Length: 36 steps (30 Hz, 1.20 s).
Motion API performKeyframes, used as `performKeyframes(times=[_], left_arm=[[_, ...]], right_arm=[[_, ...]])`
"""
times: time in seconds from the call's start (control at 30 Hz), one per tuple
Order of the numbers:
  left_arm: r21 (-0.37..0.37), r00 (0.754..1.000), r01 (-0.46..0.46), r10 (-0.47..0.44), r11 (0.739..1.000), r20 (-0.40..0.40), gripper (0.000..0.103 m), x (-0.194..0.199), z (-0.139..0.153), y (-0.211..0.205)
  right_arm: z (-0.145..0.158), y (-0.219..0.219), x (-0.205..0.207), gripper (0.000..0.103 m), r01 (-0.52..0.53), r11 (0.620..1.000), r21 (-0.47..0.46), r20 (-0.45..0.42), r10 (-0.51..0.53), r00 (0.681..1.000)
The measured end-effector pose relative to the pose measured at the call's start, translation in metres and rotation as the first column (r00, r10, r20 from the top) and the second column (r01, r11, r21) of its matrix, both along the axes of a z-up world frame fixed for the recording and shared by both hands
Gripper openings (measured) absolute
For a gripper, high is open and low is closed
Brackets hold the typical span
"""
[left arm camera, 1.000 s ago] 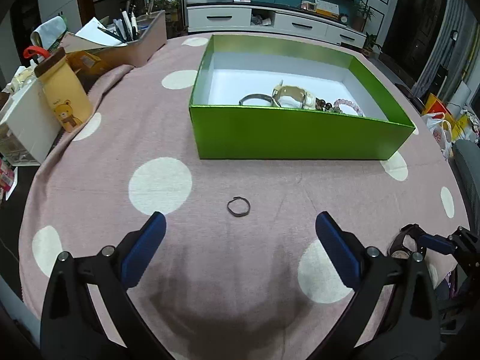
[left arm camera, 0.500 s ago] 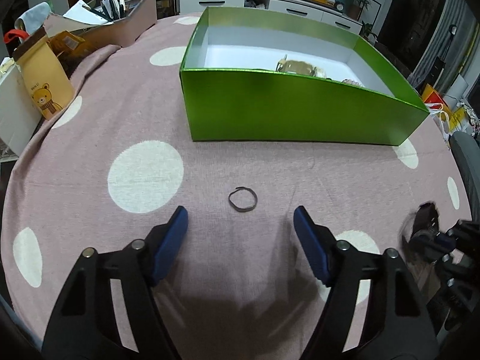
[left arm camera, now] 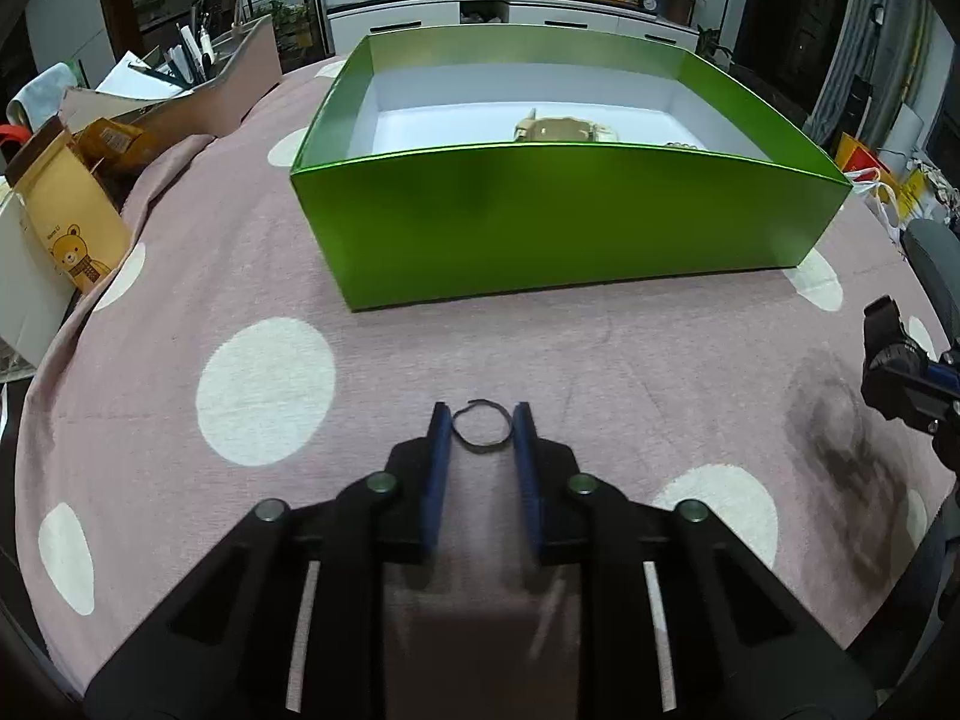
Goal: Organize jewelry
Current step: 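Carry the dark ring and black watch over the green box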
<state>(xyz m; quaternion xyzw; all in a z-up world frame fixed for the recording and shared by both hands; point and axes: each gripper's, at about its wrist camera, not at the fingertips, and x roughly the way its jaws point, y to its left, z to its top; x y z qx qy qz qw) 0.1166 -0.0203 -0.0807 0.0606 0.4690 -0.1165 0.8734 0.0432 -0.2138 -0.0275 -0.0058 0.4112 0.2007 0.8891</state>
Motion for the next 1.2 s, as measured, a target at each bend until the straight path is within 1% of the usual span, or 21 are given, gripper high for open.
performKeyframes(times=[0.3, 0.47, 0.8, 1.2], left_arm=[[-0.021, 1.000, -0.014, 0.014, 1.000, -0.015, 0.020, 0.000, 0.001, 0.001], [-0.032, 1.000, -0.012, 0.012, 0.999, -0.001, 0.020, -0.004, 0.009, 0.001], [-0.049, 0.997, 0.003, 0.000, 0.999, 0.076, 0.020, -0.011, 0.047, -0.002], [-0.046, 0.986, 0.027, -0.019, 0.999, 0.166, 0.020, -0.001, 0.091, -0.016]], right_arm=[[0.008, -0.004, -0.003, 0.009, 0.011, 1.000, 0.010, 0.017, -0.011, 1.000], [0.014, -0.005, -0.004, 0.009, 0.015, 1.000, 0.011, 0.029, -0.016, 0.999], [0.031, -0.008, -0.004, 0.009, 0.021, 1.000, 0.021, 0.066, -0.022, 0.998], [0.064, -0.011, 0.009, 0.009, 0.020, 1.000, 0.021, 0.158, -0.023, 0.987]])
